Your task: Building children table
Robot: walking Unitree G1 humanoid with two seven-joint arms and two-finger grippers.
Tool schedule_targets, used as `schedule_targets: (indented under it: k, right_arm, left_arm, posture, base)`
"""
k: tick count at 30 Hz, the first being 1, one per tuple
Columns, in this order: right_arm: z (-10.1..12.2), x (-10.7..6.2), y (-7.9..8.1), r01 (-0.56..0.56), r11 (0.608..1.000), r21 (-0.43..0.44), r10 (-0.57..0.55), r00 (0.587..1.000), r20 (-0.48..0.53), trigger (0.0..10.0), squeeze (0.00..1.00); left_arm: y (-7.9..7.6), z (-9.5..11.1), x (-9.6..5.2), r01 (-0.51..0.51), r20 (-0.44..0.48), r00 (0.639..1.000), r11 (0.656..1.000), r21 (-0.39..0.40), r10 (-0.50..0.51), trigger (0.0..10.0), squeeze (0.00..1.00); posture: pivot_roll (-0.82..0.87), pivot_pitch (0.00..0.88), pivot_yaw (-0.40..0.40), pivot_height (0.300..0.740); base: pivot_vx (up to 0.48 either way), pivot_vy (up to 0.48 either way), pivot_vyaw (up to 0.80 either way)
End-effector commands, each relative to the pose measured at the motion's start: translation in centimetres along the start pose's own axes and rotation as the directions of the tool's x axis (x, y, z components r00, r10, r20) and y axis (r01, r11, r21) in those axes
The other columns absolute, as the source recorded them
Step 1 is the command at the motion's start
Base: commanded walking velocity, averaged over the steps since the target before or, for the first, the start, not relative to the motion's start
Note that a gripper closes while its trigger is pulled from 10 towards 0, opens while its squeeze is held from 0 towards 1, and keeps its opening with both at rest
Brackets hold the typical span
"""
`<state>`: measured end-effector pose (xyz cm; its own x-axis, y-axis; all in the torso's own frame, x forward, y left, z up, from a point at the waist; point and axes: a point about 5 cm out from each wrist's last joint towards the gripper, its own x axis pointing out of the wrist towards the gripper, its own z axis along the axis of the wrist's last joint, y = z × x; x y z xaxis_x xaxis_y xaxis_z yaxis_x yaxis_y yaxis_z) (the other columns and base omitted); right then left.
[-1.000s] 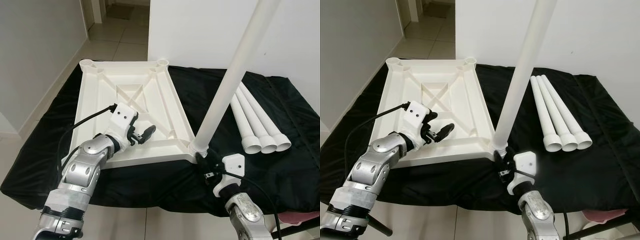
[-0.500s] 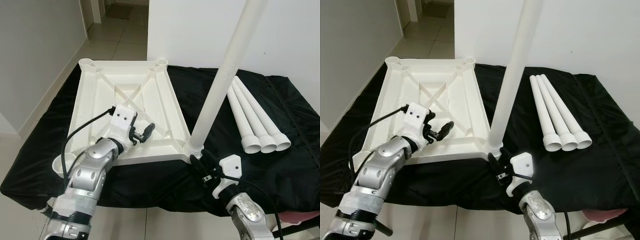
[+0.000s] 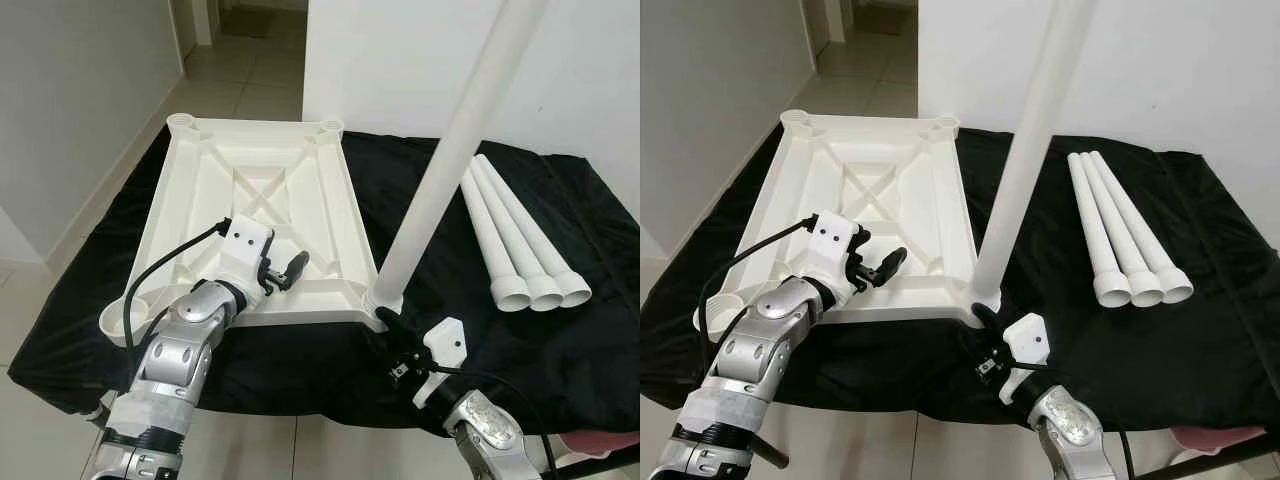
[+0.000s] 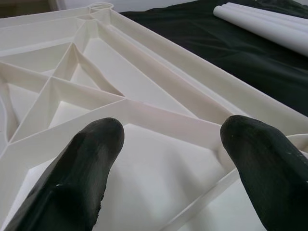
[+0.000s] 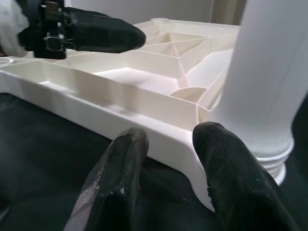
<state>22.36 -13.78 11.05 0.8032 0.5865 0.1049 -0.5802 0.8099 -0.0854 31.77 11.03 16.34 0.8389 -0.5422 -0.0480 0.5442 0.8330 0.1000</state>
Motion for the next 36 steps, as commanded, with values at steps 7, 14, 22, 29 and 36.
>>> schedule_targets:
  k: [7, 14, 22, 29, 36]
  right_arm:
    - [0.3, 0.7, 0.2, -0.094, 0.995, 0.02, 0.094, 0.996, 0.008, 10.0, 0.0]
    - [0.6, 1.5, -0.2, -0.112, 0.994, 0.012, 0.112, 0.994, 0.017, 10.0, 0.0]
    - [1.2, 2.8, -1.0, -0.03, 0.997, 0.072, 0.026, 0.998, 0.061, 10.0, 0.0]
    - [0.6, 2.4, -2.0, 0.051, 0.993, 0.111, -0.057, 0.997, 0.046, 10.0, 0.0]
    - [0.0, 2.5, -3.2, 0.206, 0.967, 0.148, -0.213, 0.977, 0.03, 10.0, 0.0]
  left_arm:
    - [0.4, -0.6, -0.1, -0.063, -0.031, 0.997, 0.998, 0.003, 0.063, 10.0, 0.0]
    - [0.8, -0.5, -0.2, -0.067, -0.039, 0.997, 0.997, 0.038, 0.068, 10.0, 0.0]
    - [1.2, -0.8, -0.4, -0.086, -0.049, 0.995, 0.993, 0.08, 0.09, 10.0, 0.0]
    - [1.5, -1.1, -0.3, -0.092, -0.066, 0.993, 0.987, 0.131, 0.101, 10.0, 0.0]
    - [1.5, -1.1, -0.2, -0.093, -0.057, 0.993, 0.986, 0.137, 0.102, 10.0, 0.0]
  posture:
    - [-0.01, 0.021, -0.03, 0.74]
    - [0.0, 0.018, -0.03, 0.74]
    - [0.01, 0.019, -0.027, 0.74]
    - [-0.01, 0.025, -0.025, 0.74]
    - [-0.01, 0.029, -0.027, 0.74]
  base:
    - [0.0, 0.0, 0.0]
    - [0.0, 0.0, 0.0]
    - [0.0, 0.0, 0.0]
    - [0.0, 0.0, 0.0]
    - [0.0, 0.0, 0.0]
